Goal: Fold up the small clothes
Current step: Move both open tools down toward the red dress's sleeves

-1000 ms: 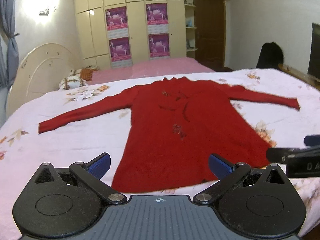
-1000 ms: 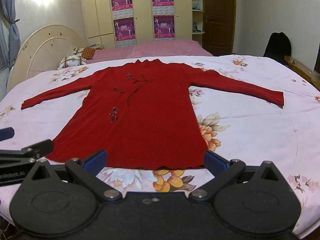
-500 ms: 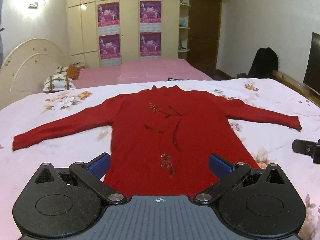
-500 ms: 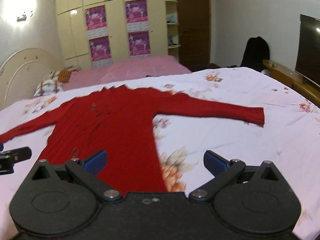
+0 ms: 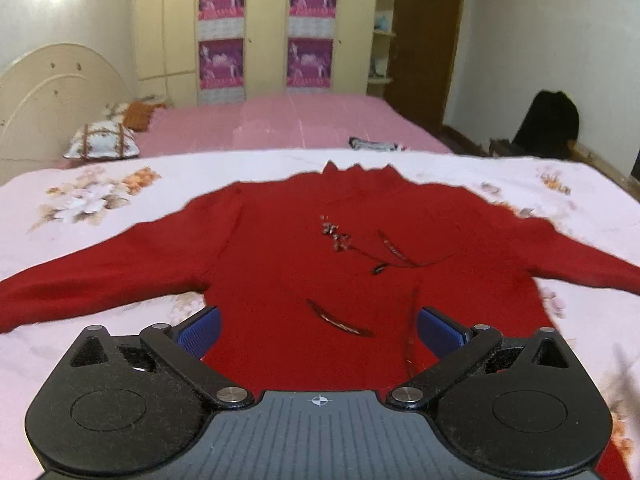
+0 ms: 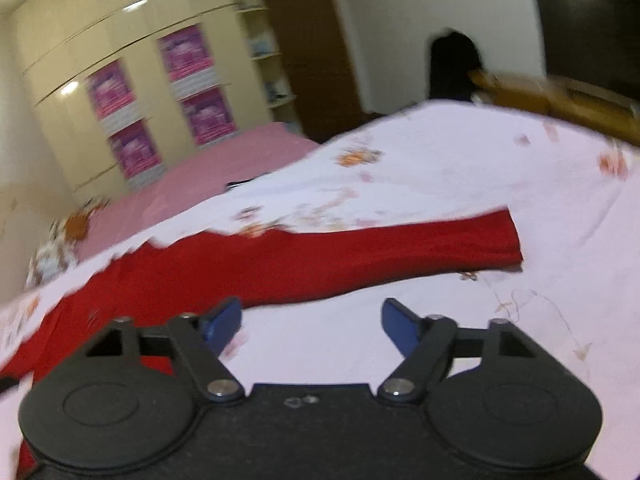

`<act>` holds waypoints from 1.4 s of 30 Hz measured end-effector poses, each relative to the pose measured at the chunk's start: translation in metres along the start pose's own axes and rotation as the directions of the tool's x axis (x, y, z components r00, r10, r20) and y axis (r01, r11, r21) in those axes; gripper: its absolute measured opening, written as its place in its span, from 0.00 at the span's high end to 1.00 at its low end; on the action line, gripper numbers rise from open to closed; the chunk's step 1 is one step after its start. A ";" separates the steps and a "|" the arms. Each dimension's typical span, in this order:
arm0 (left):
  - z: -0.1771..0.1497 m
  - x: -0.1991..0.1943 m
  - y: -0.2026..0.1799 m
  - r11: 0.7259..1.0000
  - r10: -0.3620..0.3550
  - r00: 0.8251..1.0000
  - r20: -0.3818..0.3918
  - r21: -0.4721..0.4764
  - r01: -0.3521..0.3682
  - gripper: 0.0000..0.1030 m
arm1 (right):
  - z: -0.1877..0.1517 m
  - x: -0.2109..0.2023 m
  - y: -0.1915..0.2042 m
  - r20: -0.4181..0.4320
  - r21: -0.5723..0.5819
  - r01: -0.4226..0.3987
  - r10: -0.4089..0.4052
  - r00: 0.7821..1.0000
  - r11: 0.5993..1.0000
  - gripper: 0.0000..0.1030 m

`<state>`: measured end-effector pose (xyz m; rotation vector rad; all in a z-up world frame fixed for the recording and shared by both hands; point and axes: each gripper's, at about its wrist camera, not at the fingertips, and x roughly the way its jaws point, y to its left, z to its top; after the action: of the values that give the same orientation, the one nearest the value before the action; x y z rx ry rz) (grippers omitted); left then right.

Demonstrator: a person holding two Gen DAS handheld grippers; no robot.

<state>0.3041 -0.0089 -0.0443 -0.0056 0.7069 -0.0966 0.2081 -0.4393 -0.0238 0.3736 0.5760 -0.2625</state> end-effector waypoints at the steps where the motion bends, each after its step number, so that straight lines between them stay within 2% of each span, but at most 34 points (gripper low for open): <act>1: 0.001 0.010 0.002 1.000 0.010 1.000 -0.012 0.000 -0.010 0.00 | 0.003 0.009 -0.013 -0.004 0.041 0.013 -0.013 1.000 0.999 0.35; 4: 0.004 0.031 0.002 1.000 0.019 1.000 -0.024 0.002 -0.019 0.00 | 0.008 0.039 -0.061 -0.016 0.218 0.049 -0.047 0.999 0.975 0.42; 7: 0.009 0.049 0.001 1.000 0.016 0.999 -0.029 0.010 -0.016 0.00 | 0.002 0.058 -0.111 -0.017 0.412 0.068 -0.067 0.998 0.909 0.42; 10: 0.011 0.062 0.006 1.000 0.020 0.999 -0.032 0.006 -0.020 0.00 | -0.008 0.066 -0.144 -0.010 0.523 0.080 -0.087 0.996 0.848 0.44; 14: 0.012 0.077 0.011 1.000 0.023 0.999 -0.048 -0.007 -0.024 0.00 | -0.019 0.073 -0.170 0.063 0.602 0.013 -0.064 0.996 0.798 0.49; 18: 0.013 0.085 0.022 1.000 0.022 0.999 -0.047 -0.018 -0.023 0.00 | -0.022 0.082 -0.174 0.082 0.583 0.021 -0.084 0.993 0.813 0.58; 19: 0.013 0.085 0.027 0.999 0.026 0.998 -0.049 -0.024 -0.027 0.00 | -0.022 0.083 -0.173 0.078 0.578 0.031 -0.093 0.993 0.816 0.65; 20: 0.014 0.087 0.033 0.999 0.033 0.998 -0.056 -0.033 -0.034 0.00 | -0.022 0.085 -0.172 0.068 0.566 0.050 -0.107 0.992 0.823 0.79; 22: 0.014 0.086 0.049 0.997 0.058 0.996 -0.061 -0.055 -0.061 0.00 | -0.019 0.087 -0.171 0.045 0.537 0.089 -0.134 0.990 0.839 0.95; 25: 0.013 0.081 0.079 0.992 0.102 0.993 -0.065 -0.067 -0.107 0.00 | -0.007 0.087 -0.156 0.056 0.472 0.116 -0.161 0.985 0.874 0.95; 27: 0.011 0.075 0.100 0.988 0.130 0.989 -0.066 -0.078 -0.135 0.00 | 0.005 0.084 -0.136 0.087 0.395 0.114 -0.161 0.983 0.911 0.95; 29: 0.008 0.071 0.119 0.982 0.158 0.984 -0.076 -0.097 -0.165 0.00 | 0.019 0.083 -0.100 0.109 0.269 0.080 -0.113 0.988 0.960 0.95; 31: 0.004 0.064 0.137 0.974 0.180 0.981 -0.079 -0.123 -0.189 0.00 | 0.025 0.084 -0.049 0.125 0.140 0.016 -0.034 0.992 0.990 0.95; 33: 0.000 0.059 0.151 0.968 0.194 0.977 -0.086 -0.142 -0.204 0.00 | 0.029 0.090 0.002 0.115 0.052 -0.061 0.054 0.992 0.997 0.95; 35: -0.004 0.053 0.162 0.964 0.202 0.975 -0.089 -0.157 -0.214 0.00 | 0.025 0.099 0.059 0.068 -0.028 -0.151 0.152 0.986 0.988 0.95; 37: -0.009 0.048 0.173 0.955 0.219 0.971 -0.095 -0.182 -0.233 0.00 | 0.011 0.108 0.121 0.008 -0.099 -0.256 0.258 0.966 0.962 0.95; 42: -0.016 0.038 0.201 0.926 0.255 0.961 -0.103 -0.259 -0.274 0.00 | -0.034 0.119 0.247 -0.169 -0.214 -0.464 0.435 0.884 0.860 0.95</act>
<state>0.3395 0.1878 -0.0887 -0.1697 0.7787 0.2617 0.3732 -0.2194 -0.0518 0.2699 0.6095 0.2863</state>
